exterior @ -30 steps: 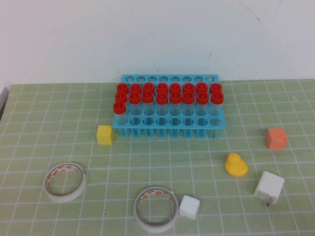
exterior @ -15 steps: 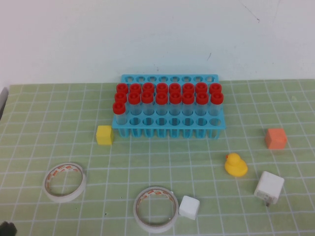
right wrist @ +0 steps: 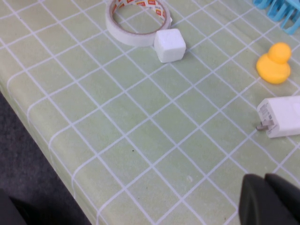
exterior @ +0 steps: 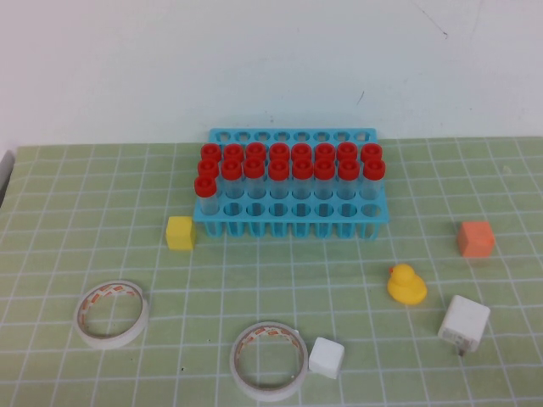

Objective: Place the test tubes

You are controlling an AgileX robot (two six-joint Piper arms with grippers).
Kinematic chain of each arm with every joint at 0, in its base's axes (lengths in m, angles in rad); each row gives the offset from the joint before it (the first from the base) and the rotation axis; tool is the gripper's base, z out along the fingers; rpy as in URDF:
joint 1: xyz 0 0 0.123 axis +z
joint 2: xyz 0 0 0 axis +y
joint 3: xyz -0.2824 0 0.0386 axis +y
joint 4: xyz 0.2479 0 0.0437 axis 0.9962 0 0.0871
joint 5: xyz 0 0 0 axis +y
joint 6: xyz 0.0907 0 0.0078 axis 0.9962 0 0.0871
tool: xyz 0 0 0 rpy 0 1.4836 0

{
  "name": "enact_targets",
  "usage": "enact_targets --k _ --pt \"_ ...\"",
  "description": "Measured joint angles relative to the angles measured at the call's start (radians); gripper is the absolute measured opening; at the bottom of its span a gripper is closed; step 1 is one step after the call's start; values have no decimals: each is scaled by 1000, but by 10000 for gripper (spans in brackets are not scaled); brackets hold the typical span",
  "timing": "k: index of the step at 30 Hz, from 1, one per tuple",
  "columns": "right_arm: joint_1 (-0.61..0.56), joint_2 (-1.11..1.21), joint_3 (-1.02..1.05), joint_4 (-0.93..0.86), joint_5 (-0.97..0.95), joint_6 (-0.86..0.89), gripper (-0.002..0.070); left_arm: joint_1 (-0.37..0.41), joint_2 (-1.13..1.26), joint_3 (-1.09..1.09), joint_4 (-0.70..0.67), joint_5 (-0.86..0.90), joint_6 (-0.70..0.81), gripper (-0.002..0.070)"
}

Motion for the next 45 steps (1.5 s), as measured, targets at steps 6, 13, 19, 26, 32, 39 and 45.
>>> enact_targets --k 6,13,19,26,32,39,45 --pt "0 0 0 0 0 0 -1 0 0 -2 202 0 -181 -1" --pt "0 0 0 0 0 0 -1 9 0 -2 265 0 -280 -1" --pt "0 0 0 0 0 0 -1 11 0 -2 256 0 -275 -1" --pt "0 0 0 0 0 0 -1 80 0 -2 185 0 -251 -1" --pt "0 0 0 0 0 0 -1 111 0 -2 176 0 -201 -1" --pt "0 0 0 0 0 0 -1 111 0 -2 175 0 -189 -1" --pt "0 0 0 0 0 0 -1 111 0 -2 171 0 -187 -1"
